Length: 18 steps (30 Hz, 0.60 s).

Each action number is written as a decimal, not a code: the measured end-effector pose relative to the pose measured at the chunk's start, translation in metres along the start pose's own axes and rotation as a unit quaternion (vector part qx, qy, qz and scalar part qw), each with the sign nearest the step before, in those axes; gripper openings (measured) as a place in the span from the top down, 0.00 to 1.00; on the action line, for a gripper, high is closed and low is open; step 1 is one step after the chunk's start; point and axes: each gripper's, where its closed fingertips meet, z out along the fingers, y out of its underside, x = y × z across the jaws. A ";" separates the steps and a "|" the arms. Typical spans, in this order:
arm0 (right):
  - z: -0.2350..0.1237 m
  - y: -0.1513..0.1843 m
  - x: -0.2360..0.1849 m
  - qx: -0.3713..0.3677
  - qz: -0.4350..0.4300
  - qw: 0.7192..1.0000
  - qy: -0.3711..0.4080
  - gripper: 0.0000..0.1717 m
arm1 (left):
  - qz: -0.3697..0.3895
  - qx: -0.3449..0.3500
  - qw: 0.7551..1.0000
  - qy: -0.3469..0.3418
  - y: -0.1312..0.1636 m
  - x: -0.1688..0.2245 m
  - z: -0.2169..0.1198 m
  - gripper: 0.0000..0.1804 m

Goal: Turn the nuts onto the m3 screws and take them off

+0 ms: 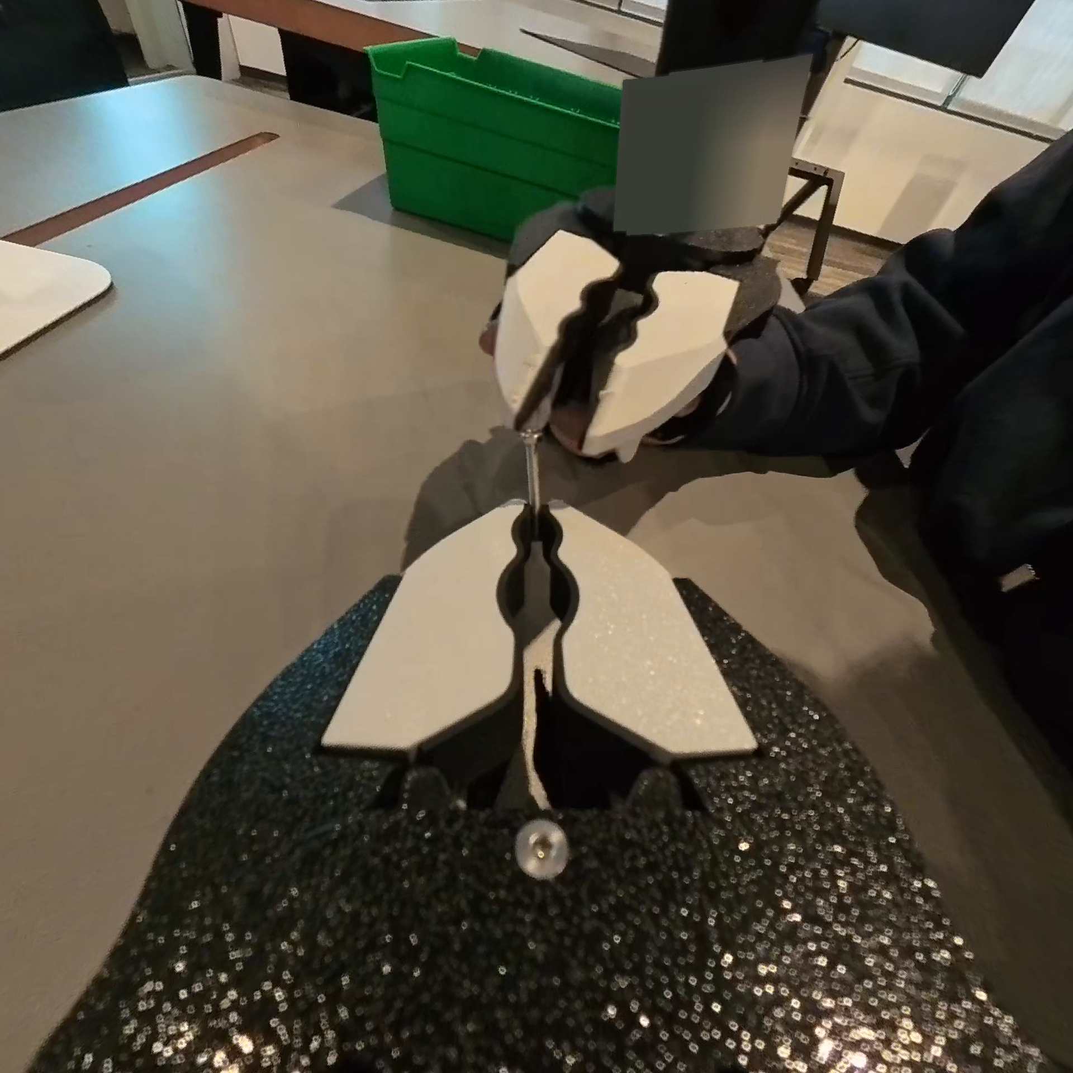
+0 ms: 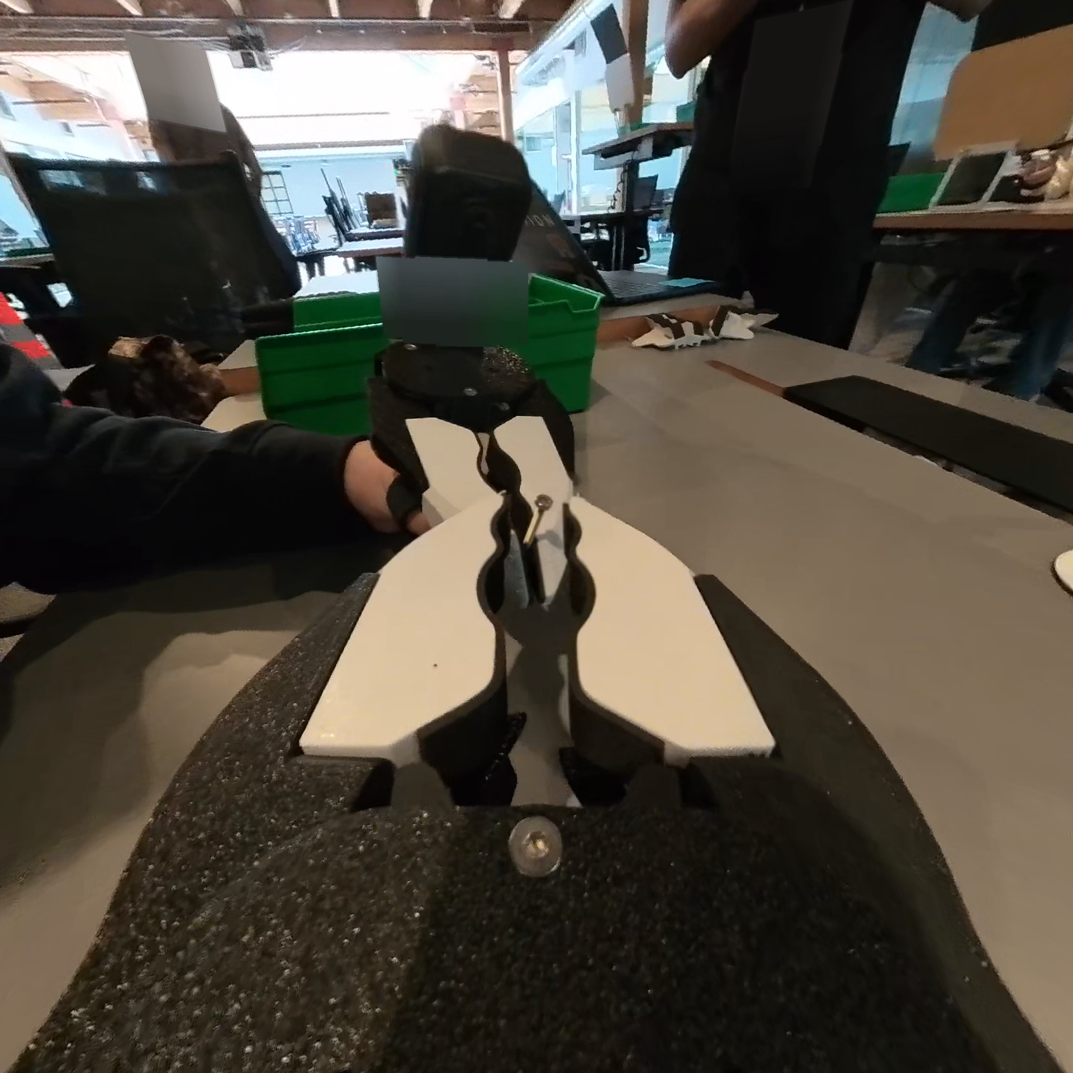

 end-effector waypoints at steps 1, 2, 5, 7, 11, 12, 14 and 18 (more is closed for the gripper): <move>0.002 0.001 0.001 -0.005 0.000 1.000 -0.001 0.89 | 0.000 0.000 1.000 0.000 0.000 0.000 0.000 0.99; 0.004 0.003 0.000 -0.012 0.000 1.000 -0.006 0.90 | -0.001 0.001 1.000 0.000 0.000 0.000 0.000 0.99; 0.001 0.002 -0.008 -0.009 -0.010 1.000 -0.023 0.95 | -0.002 0.004 1.000 0.000 -0.001 -0.001 -0.001 0.99; -0.001 0.000 -0.009 0.003 -0.013 1.000 -0.021 0.96 | -0.002 0.003 1.000 0.000 -0.001 0.000 0.000 0.99; 0.000 0.000 -0.003 0.003 -0.010 1.000 -0.008 0.94 | -0.001 -0.003 1.000 -0.003 0.001 -0.001 0.001 0.99; 0.001 -0.001 -0.003 0.005 -0.013 1.000 -0.006 0.94 | -0.004 0.001 1.000 -0.003 0.000 -0.002 0.000 0.99; 0.001 0.000 -0.006 0.001 -0.015 1.000 -0.011 0.95 | -0.007 0.006 1.000 0.001 -0.001 -0.002 -0.001 0.99; -0.004 -0.004 -0.007 0.015 -0.015 1.000 -0.009 0.95 | -0.001 0.003 1.000 -0.001 -0.001 -0.001 0.000 0.99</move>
